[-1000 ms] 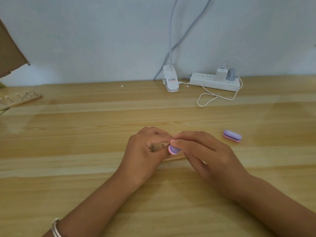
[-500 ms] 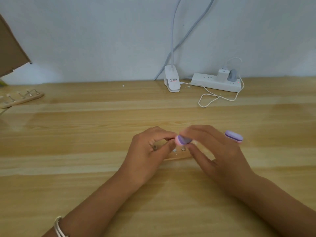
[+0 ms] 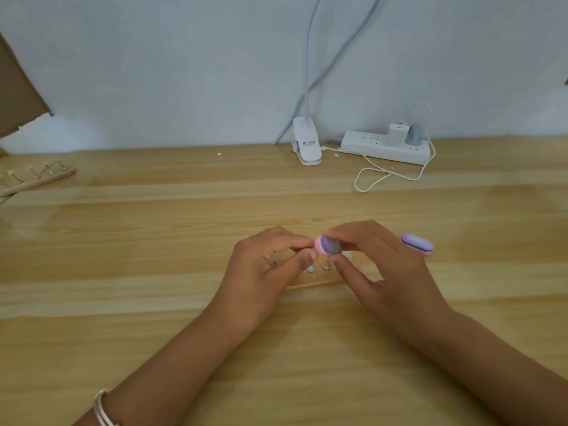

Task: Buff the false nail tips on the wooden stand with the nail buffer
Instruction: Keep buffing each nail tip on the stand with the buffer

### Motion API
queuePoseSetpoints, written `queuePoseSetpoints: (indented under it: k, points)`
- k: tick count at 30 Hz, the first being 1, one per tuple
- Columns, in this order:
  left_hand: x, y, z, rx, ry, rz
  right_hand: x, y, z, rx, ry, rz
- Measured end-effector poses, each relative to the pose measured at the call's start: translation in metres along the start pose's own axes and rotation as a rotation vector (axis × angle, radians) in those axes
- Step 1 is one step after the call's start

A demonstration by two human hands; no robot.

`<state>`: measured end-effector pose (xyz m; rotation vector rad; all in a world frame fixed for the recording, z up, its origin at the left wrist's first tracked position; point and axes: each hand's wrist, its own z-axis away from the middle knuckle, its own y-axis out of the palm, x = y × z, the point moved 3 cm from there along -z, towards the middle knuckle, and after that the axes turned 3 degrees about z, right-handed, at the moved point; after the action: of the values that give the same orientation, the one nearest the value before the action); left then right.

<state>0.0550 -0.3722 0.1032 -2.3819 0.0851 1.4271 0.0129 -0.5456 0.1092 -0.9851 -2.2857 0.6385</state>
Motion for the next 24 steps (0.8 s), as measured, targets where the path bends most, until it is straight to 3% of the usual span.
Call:
queuePoseSetpoints:
  k: [4,9,24]
  points:
    - [0.0,0.001,0.0,-0.016,0.007,-0.011,-0.009,-0.003,0.001,-0.042,0.069,-0.08]
    - [-0.001,0.0,0.001,0.002,0.036,-0.012,0.001,0.0,0.002,-0.042,-0.13,0.037]
    - [0.0,0.002,0.001,0.008,0.027,-0.041,0.003,-0.001,0.004,-0.045,-0.196,0.085]
